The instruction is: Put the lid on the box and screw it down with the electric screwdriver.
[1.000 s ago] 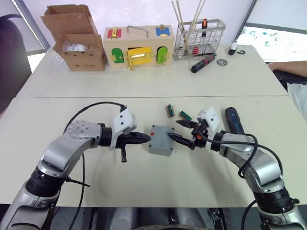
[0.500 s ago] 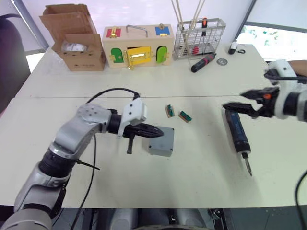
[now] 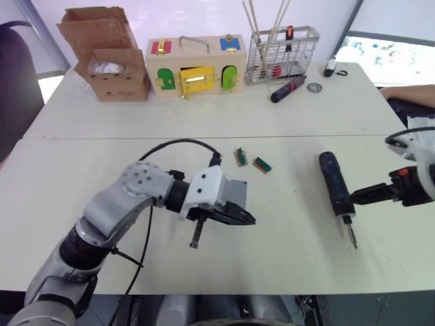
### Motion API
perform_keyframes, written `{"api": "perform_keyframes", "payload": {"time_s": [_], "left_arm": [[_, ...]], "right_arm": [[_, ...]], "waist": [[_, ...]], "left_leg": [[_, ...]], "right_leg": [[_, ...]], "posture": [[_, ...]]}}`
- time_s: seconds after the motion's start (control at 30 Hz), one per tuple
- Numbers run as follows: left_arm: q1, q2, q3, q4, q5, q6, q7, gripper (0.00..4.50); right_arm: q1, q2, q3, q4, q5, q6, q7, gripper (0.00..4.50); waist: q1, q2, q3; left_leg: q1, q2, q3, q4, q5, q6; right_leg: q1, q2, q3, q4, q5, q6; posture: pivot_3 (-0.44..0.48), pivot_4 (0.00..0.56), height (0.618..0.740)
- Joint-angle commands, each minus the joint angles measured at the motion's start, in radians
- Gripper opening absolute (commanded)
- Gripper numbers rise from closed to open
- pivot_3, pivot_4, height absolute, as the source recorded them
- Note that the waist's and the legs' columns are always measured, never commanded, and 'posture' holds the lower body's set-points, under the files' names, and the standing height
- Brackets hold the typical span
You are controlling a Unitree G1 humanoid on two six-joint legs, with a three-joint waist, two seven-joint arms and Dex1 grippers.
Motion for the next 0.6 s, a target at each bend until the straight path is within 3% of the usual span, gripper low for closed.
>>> {"api": "perform_keyframes", "payload": {"time_s": [0.03, 0.47, 0.6], "left_arm": [[0.003, 0.019, 0.010, -0.037, -0.012, 0.003, 0.001, 0.00], [0.016, 0.034, 0.020, -0.073, -0.029, 0.053, 0.071, 0.00], [0.037, 0.029, 0.013, -0.083, -0.026, 0.058, 0.095, 0.00]], "right_arm": [[-0.036, 0.040, 0.055, 0.043, -0.006, 0.005, -0.023, 4.48], [-0.070, 0.206, 0.171, 0.139, -0.152, -0.012, -0.110, 4.48], [-0.058, 0.218, 0.236, 0.136, -0.226, -0.076, -0.109, 3.42]], "waist": [[0.001, 0.000, 0.000], [0.000, -0.001, 0.000], [-0.001, -0.007, -0.004]], "left_leg": [[0.000, 0.000, 0.000, 0.000, 0.000, 0.000], [0.000, 0.000, -0.001, 0.000, 0.000, 0.000], [0.001, 0.000, -0.001, 0.000, 0.000, 0.000]], "right_leg": [[0.000, 0.000, 0.000, 0.000, 0.000, 0.000], [0.000, 0.000, 0.000, 0.000, 0.000, 0.000], [0.002, 0.000, 0.000, 0.000, 0.000, 0.000]], "posture": [[0.000, 0.150, 0.740], [0.000, 0.150, 0.740], [0.000, 0.150, 0.740]]}}
